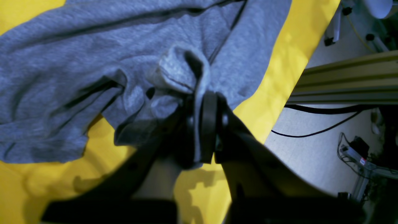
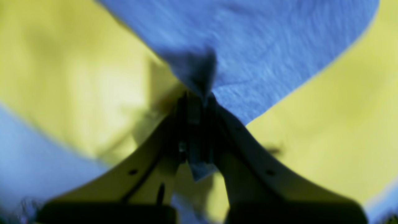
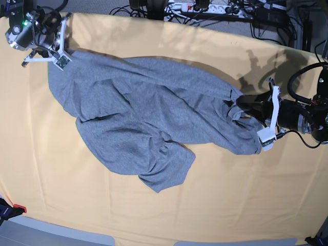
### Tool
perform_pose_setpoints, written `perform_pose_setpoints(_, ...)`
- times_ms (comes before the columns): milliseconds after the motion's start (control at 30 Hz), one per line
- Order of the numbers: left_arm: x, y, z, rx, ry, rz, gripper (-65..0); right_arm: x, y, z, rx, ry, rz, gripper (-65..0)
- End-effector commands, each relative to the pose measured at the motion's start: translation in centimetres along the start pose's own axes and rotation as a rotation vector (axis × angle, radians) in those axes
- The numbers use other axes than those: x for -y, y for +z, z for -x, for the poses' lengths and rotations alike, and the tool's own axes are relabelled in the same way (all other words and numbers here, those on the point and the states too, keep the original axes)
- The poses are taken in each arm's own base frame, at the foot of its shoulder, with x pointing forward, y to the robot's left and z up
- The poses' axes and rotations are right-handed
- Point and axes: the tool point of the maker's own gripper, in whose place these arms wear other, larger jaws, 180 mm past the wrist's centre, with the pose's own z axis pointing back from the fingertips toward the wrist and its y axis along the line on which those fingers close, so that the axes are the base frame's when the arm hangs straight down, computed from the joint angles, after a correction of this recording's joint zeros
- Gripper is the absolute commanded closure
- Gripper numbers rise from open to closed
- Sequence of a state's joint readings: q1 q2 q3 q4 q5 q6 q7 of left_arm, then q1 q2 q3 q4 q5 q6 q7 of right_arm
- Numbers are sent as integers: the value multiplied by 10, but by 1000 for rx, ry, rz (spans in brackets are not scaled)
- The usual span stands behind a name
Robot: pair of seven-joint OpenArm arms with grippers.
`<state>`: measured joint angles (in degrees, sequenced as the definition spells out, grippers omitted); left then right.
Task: Layout the t-shirt on the table in an organized manner, then fold the t-shirt properly
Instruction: 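Lift the shirt with both grippers and lay it back down spread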
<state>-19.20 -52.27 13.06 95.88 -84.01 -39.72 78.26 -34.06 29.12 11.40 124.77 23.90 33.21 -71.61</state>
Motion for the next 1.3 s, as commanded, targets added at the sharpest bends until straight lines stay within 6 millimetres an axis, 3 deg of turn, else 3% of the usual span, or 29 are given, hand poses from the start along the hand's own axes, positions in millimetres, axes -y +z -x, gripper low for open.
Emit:
perform_pose_setpoints(0,0,11,-13,30,-40,-19,0,4,15,-13,52,44,29,0)
perform_pose_setpoints(100,8,10,-16,14,-82,-12,0,4,39,-20,99,98,79,0)
perform_pose_setpoints(333,23,13,-13,-41,-150,-11,0,-24,44,12,50,83,-56,0)
perform_pose_setpoints(433,39,16,-5,-92,-196,-2,0,-41,45,26,6,73,-124,0)
perform_pose_setpoints(667,88,24,35,-278,-276,70,0,-73,51,55,-72,75,-243,0)
perform_pose_setpoints(867,120,28,73,-406,-236,167,0,-111,64,76,-118,73,-401,0)
perform_pose_setpoints(1133,153,27,113,-496,-131,301,0,-117,66,79,-120,67,-421,0)
perform_pose_setpoints(1167,154,27,114,-498,-128,306,0,-117,66,79,-119,67,-420,-32)
perform_pose_setpoints(1200,154,27,114,-497,-128,305,0,-116,66,78,-118,68,-419,-125)
perform_pose_setpoints(1267,153,27,114,-497,-129,304,-160,-115,65,78,-117,69,-414,-330)
